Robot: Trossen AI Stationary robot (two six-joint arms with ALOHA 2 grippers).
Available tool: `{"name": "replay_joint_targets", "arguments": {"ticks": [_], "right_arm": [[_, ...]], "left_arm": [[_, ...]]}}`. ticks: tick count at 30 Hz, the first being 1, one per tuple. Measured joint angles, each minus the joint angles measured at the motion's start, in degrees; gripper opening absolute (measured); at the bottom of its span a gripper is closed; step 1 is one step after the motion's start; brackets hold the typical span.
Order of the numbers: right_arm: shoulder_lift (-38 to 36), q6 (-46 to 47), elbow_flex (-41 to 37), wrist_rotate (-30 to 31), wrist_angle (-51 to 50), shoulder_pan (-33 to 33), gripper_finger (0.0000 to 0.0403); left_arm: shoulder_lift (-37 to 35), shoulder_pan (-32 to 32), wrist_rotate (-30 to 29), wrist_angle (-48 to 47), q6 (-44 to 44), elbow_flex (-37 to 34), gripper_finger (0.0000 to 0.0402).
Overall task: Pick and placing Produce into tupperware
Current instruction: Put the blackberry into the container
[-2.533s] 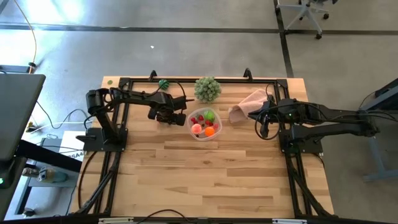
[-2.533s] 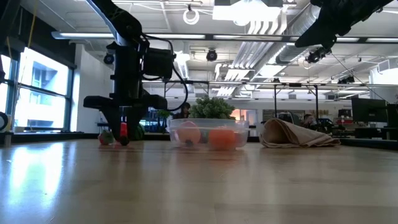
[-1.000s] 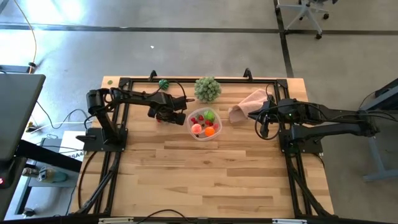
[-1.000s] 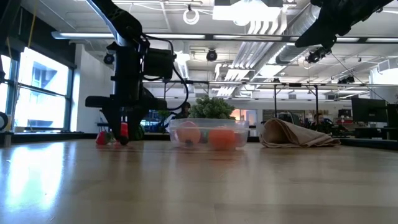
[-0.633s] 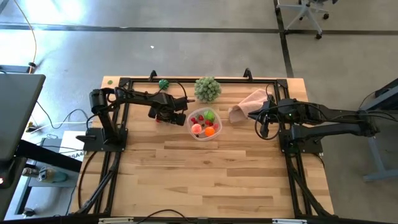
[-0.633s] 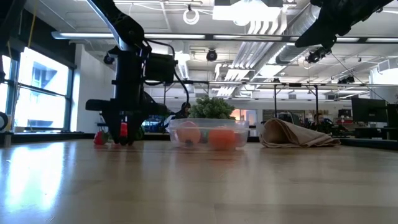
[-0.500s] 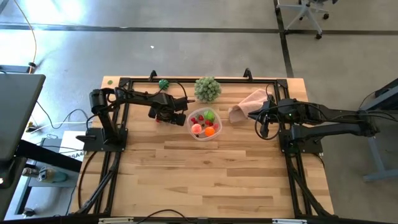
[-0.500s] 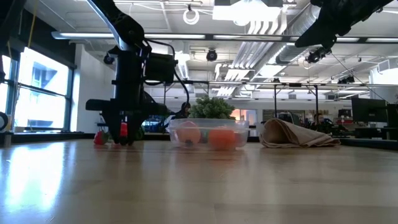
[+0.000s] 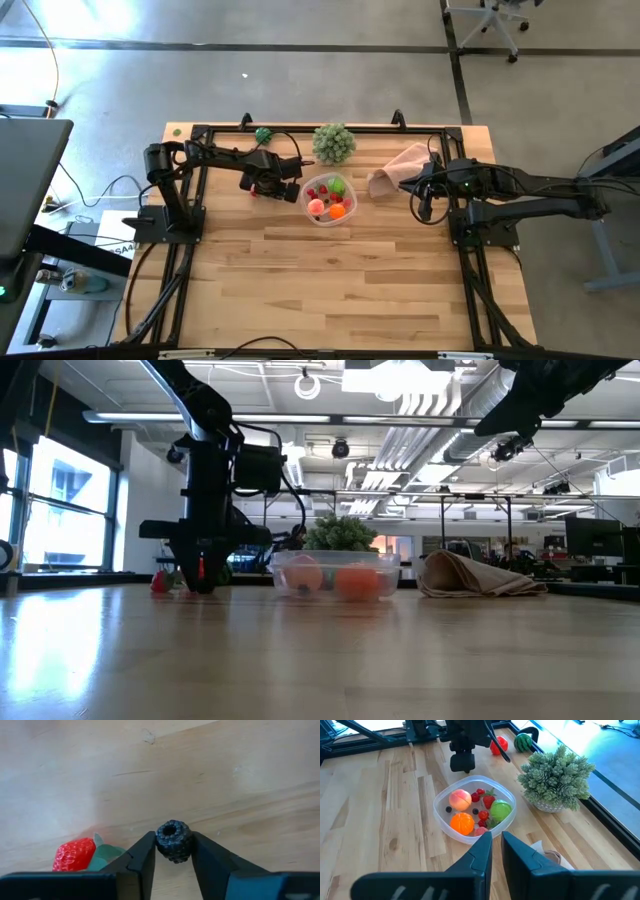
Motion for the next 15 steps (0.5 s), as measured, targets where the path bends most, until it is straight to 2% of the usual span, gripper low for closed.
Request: {"name": "replay_joint_targets", "arguments": {"ticks": [4, 11, 15], "right_arm": [[0.0, 0.0, 0.0, 0.0, 0.0, 0.0, 0.0030], [0.0, 0.0, 0.0, 0.0, 0.0, 0.0, 0.0030], [0.0, 0.0, 0.0, 0.0, 0.0, 0.0, 0.0030]], "left_arm": [[0.0, 0.0, 0.0, 0.1, -0.2, 0.0, 0.0097], [0.0, 0.0, 0.0, 0.1, -0.1, 0.0, 0.0113], [0.0, 0.0, -0.1, 0.1, -0.1, 0.0, 0.0109]]}}
